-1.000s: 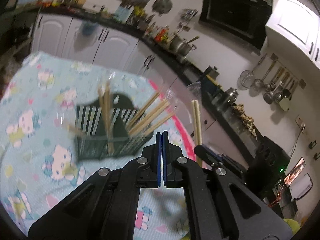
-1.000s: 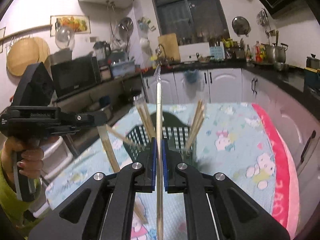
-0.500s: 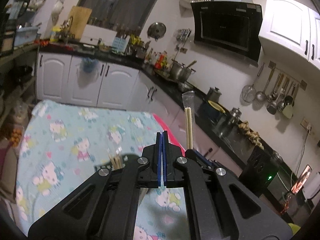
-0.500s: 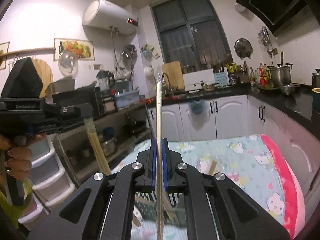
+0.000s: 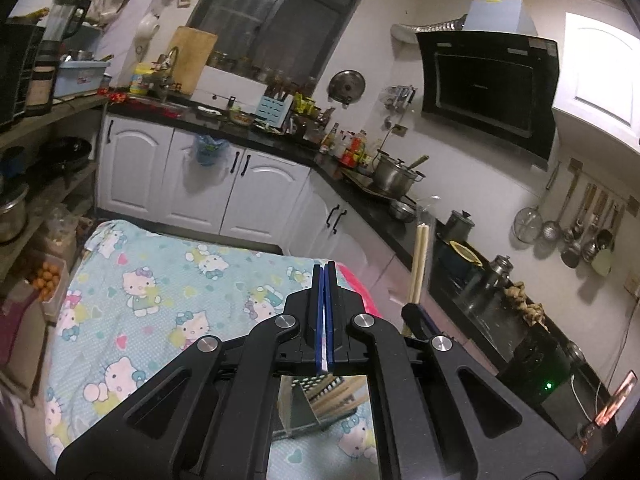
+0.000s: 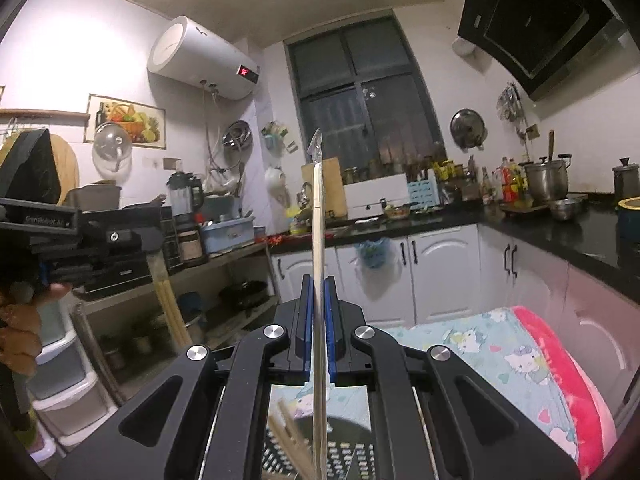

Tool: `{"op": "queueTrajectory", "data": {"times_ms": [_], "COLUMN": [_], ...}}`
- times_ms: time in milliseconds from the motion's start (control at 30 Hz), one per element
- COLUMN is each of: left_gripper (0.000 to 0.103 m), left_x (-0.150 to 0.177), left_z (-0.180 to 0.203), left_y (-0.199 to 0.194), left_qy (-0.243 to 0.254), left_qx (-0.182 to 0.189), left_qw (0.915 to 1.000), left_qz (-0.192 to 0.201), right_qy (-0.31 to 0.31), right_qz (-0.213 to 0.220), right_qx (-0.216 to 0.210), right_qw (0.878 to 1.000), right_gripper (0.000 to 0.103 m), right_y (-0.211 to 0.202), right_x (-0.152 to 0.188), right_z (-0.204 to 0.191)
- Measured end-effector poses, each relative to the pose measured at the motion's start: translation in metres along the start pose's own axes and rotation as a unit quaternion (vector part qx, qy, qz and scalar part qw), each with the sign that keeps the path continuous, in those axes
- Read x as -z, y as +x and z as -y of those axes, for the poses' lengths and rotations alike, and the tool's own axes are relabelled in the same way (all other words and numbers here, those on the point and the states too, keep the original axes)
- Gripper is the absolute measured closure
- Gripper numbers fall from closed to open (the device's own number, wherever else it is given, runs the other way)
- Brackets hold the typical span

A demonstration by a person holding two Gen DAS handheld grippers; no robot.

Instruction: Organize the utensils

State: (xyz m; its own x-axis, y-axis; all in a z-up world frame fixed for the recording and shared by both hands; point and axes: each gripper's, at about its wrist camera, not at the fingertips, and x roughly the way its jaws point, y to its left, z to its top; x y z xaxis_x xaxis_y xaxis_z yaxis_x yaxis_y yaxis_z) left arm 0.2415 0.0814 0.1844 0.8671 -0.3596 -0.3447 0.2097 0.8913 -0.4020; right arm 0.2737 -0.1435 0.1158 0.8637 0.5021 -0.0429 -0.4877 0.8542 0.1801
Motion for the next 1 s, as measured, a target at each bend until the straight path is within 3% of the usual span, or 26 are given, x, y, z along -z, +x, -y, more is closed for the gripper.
{"op": "queueTrajectory", "data": {"times_ms": [533,600,633,667,700,733,833,900,1000], "left_gripper": [0.103,0.103,0.102,0.093,0.075,0.066,0.062,0.046,0.034], "left_x": [0.04,0.047,0.05,0.053,0.055,0.058,0.063,0.066,0.071], "left_z": [-0.033,-0.036,-0.037,-0.039,-0.04,-0.04,-0.039,-0.037,-0.036], "left_y": [0.04,0.043,0.044,0.044,0.043,0.041,0.03,0.021,0.007], "left_qy": [-0.013,-0.014,-0.016,-0.019,-0.021,-0.02,-0.011,-0.007,-0.002], "left_qx": [-0.001,0.0,0.001,0.002,0.005,0.005,-0.002,-0.003,-0.01], "left_qw": [0.9997,0.9996,0.9994,0.9993,0.9992,0.9992,0.9995,0.9996,0.9997], "left_qz": [-0.019,-0.025,-0.03,-0.033,-0.035,-0.035,-0.031,-0.026,-0.021], "right_qy": [0.033,0.031,0.032,0.035,0.042,0.045,0.048,0.05,0.048], "right_qz": [0.042,0.03,0.023,0.013,0.007,0.007,-0.001,-0.007,-0.025], "right_qx": [0.064,0.068,0.066,0.065,0.058,0.053,0.039,0.033,0.025], "right_qw": [0.997,0.997,0.997,0.997,0.997,0.998,0.998,0.998,0.998], "right_gripper": [0.097,0.092,0.083,0.074,0.074,0.073,0.067,0.061,0.055], "right_y": [0.032,0.033,0.034,0.033,0.029,0.025,0.01,0.001,-0.012], "right_x": [0.065,0.077,0.08,0.084,0.087,0.088,0.087,0.085,0.081], "right_z": [0.022,0.022,0.022,0.023,0.024,0.025,0.024,0.024,0.023]}}
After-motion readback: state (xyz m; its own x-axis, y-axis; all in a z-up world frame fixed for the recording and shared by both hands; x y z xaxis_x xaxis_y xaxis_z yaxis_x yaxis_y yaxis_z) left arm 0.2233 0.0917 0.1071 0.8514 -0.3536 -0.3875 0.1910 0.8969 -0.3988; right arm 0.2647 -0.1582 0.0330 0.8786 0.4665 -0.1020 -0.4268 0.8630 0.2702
